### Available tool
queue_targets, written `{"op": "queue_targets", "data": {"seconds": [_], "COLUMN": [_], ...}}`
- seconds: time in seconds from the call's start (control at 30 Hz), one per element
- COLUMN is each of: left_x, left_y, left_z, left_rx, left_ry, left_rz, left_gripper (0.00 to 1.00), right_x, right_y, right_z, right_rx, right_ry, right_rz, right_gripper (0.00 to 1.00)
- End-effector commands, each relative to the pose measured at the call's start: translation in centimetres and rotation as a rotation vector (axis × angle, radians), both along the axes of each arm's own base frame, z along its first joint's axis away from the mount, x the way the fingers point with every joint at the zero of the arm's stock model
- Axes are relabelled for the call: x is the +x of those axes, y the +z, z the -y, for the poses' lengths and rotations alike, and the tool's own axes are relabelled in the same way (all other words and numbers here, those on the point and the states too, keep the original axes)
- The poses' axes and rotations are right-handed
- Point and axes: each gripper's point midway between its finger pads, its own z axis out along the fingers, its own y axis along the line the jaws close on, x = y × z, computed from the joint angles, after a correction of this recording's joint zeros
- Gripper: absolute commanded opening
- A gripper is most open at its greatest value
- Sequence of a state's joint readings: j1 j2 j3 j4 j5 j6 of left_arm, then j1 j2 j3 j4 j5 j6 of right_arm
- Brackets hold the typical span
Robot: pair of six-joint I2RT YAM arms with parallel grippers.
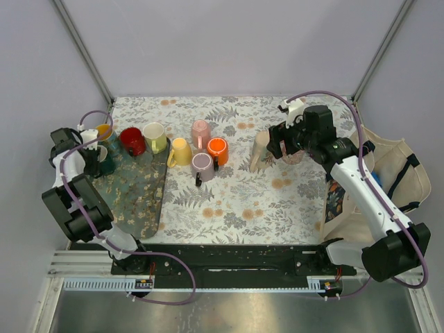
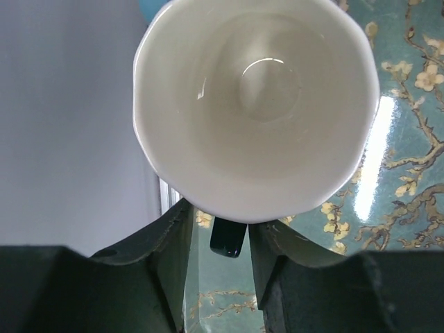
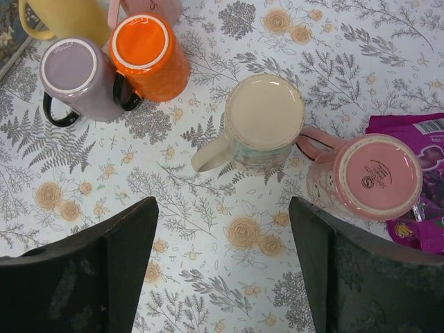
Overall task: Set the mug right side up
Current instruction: Move the cup to the tray, then turn over the cup at the center of the board.
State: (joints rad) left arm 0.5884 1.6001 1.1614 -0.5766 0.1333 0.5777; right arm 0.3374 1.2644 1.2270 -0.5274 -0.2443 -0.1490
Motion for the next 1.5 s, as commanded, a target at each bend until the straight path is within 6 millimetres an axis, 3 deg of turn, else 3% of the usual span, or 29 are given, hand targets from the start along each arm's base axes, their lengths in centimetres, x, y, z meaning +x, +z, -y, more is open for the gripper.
{"op": "queue_targets", "data": {"seconds": [0.0, 0.13, 0.27, 0.43, 0.53, 0.6, 0.63, 0.67, 0.77, 0.83, 0.93, 1.0, 1.1, 1.2, 1.27, 1.47], "left_x": [0.6, -0.2, -1.1, -2.5, -3.0, -2.9, -2.7, -2.5, -1.6, -0.8, -0.1, -1.2, -2.3, -2.9, -3.5, -3.8], "left_y": [2.7, 3.9, 6.5, 9.7, 11.1, 12.2, 12.7, 13.4, 14.9, 15.2, 14.9, 13.8, 13.6, 14.0, 13.9, 15.0], "left_z": [-1.7, -1.1, 0.4, 4.6, 9.4, 13.0, 15.0, 17.1, 24.0, 27.4, 31.4, 33.8, 35.6, 36.8, 37.4, 35.0], "left_rx": [0.097, 0.111, 0.100, 0.058, 0.037, 0.028, 0.020, 0.003, -0.116, -0.227, -0.359, -0.426, -0.508, -0.555, -0.519, -0.356], "left_ry": [0.011, -0.005, -0.005, -0.074, -0.234, -0.344, -0.410, -0.477, -0.692, -0.749, -0.751, -0.789, -0.771, -0.748, -0.799, -0.818], "left_rz": [0.049, 0.069, 0.133, 0.258, 0.313, 0.366, 0.389, 0.418, 0.494, 0.508, 0.443, 0.334, 0.255, 0.257, 0.248, 0.280], "left_gripper": [0.43, 0.45, 0.50, 0.54, 0.61, 0.70, 0.80, 0.99, 0.99, 0.99, 0.99, 0.99, 0.99, 0.99, 0.99, 0.99], "right_x": [0.1, 0.1, -0.2, -0.7, -1.0, -1.2, -1.4, -1.5, -1.2, -0.1, 0.5, 0.7, 1.6, 2.8, 2.5, 3.0], "right_y": [1.5, 2.4, 3.1, 3.0, 2.7, 2.5, 2.7, 2.8, 3.2, 3.2, 2.0, 0.9, -0.1, -0.2, -0.2, -0.9], "right_z": [0.5, 0.7, 1.0, 0.2, -0.9, -1.5, -1.7, -1.8, -1.7, -0.9, 0.4, 2.0, 2.6, 0.7, -1.3, -5.7], "right_rx": [0.007, -0.005, -0.043, -0.035, 0.002, 0.020, 0.026, 0.026, -0.003, -0.053, -0.228, -0.364, -0.433, -0.336, -0.248, -0.114], "right_ry": [-0.015, -0.010, 0.013, 0.066, 0.117, 0.145, 0.159, 0.175, 0.184, 0.142, 0.189, 0.203, 0.212, 0.224, 0.286, 0.357], "right_rz": [0.060, 0.075, 0.081, 0.038, 0.014, -0.001, -0.006, -0.007, 0.008, 0.014, 0.010, -0.008, 0.001, 0.017, 0.015, 0.071], "right_gripper": [0.85, 0.85, 0.86, 0.87, 0.88, 0.89, 0.89, 0.89, 0.90, 0.91, 0.91, 0.91, 0.92, 0.92, 0.89, 0.89]}}
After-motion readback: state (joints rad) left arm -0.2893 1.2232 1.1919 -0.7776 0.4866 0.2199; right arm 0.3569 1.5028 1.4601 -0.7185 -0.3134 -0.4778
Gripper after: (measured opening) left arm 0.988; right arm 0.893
